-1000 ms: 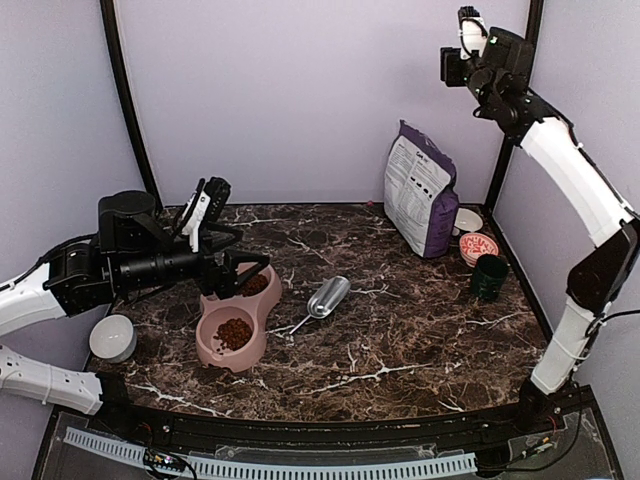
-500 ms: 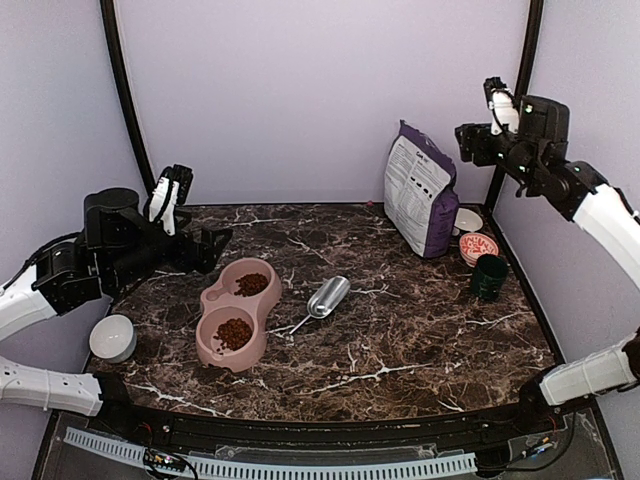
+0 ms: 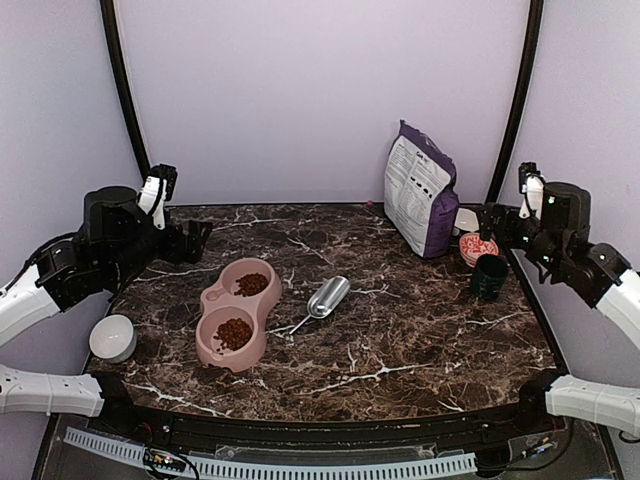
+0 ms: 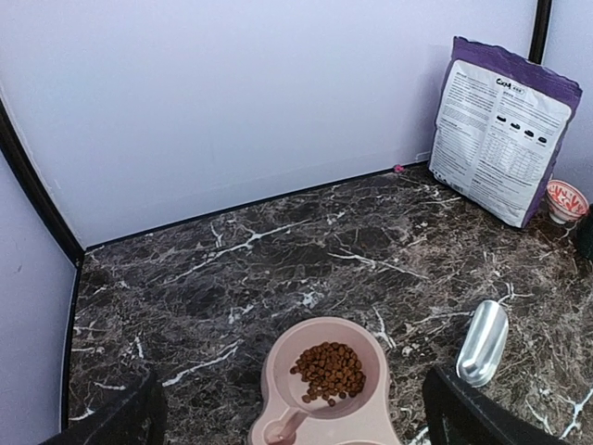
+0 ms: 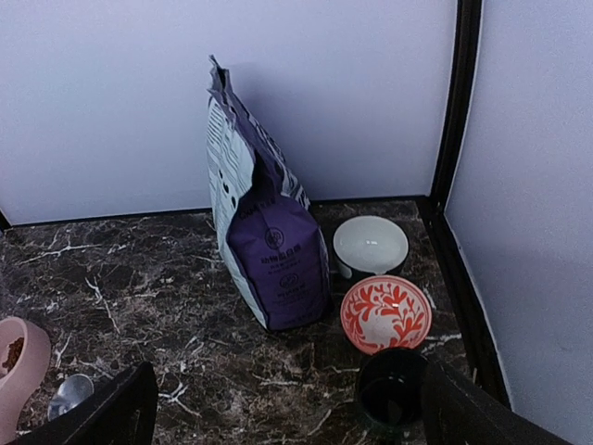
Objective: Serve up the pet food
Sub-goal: Reset both arms
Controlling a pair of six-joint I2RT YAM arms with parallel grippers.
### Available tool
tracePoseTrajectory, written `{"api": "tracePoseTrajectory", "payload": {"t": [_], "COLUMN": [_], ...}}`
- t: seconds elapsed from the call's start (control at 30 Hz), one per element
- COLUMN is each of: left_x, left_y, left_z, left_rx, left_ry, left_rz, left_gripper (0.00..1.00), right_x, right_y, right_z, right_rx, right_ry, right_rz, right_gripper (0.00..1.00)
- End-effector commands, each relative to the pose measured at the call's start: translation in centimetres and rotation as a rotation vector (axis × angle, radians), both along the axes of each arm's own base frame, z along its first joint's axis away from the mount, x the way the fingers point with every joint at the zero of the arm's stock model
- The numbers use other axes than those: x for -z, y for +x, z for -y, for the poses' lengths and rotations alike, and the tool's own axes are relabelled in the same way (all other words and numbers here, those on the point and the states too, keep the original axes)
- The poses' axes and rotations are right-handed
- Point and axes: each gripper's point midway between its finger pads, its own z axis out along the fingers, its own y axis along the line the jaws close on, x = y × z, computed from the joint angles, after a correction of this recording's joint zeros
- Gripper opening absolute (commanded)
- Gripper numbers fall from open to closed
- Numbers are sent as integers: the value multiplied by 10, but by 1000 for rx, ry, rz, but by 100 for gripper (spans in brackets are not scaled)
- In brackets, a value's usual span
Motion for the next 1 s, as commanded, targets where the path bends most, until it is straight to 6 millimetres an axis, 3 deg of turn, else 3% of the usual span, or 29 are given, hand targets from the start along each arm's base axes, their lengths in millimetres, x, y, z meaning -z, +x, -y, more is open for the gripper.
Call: {"api": "tracePoseTrajectory", "payload": {"t": [0.0,0.23,0.97], "left_x": [5,13,21], "left_y": [8,7,1], "left_z": [-10,-12,-12], "left_rx": [-49,-57,-55], "left_ry": [-1,-48,-116], "left_rz": [-10,-40,-71], "left_gripper": [99,99,99], "right_x": [5,0,-18], "right_y": [-4,-8,-6], "right_z": [20,33,31], "right_rx": [134,215,190], "right_ry": [119,149,129], "right_rz": [-1,10,67], "right_gripper": [100,100,100]}}
